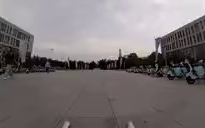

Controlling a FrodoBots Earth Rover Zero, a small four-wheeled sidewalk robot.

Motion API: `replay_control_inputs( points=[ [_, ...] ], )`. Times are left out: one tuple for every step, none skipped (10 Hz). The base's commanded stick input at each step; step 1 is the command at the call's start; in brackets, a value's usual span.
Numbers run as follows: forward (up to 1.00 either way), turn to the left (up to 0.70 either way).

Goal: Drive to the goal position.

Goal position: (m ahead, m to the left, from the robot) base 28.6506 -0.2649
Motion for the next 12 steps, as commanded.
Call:
replay_control_inputs(
  points=[
    [0.60, 0.00],
    [0.60, 0.00],
    [0.60, 0.00],
    [0.60, 0.00],
    [0.60, 0.00],
    [0.60, 0.00],
    [0.60, 0.00],
    [0.60, 0.00],
    [0.60, 0.00],
    [0.60, 0.00],
    [0.60, 0.00],
    [0.60, 0.00]
  ],
)
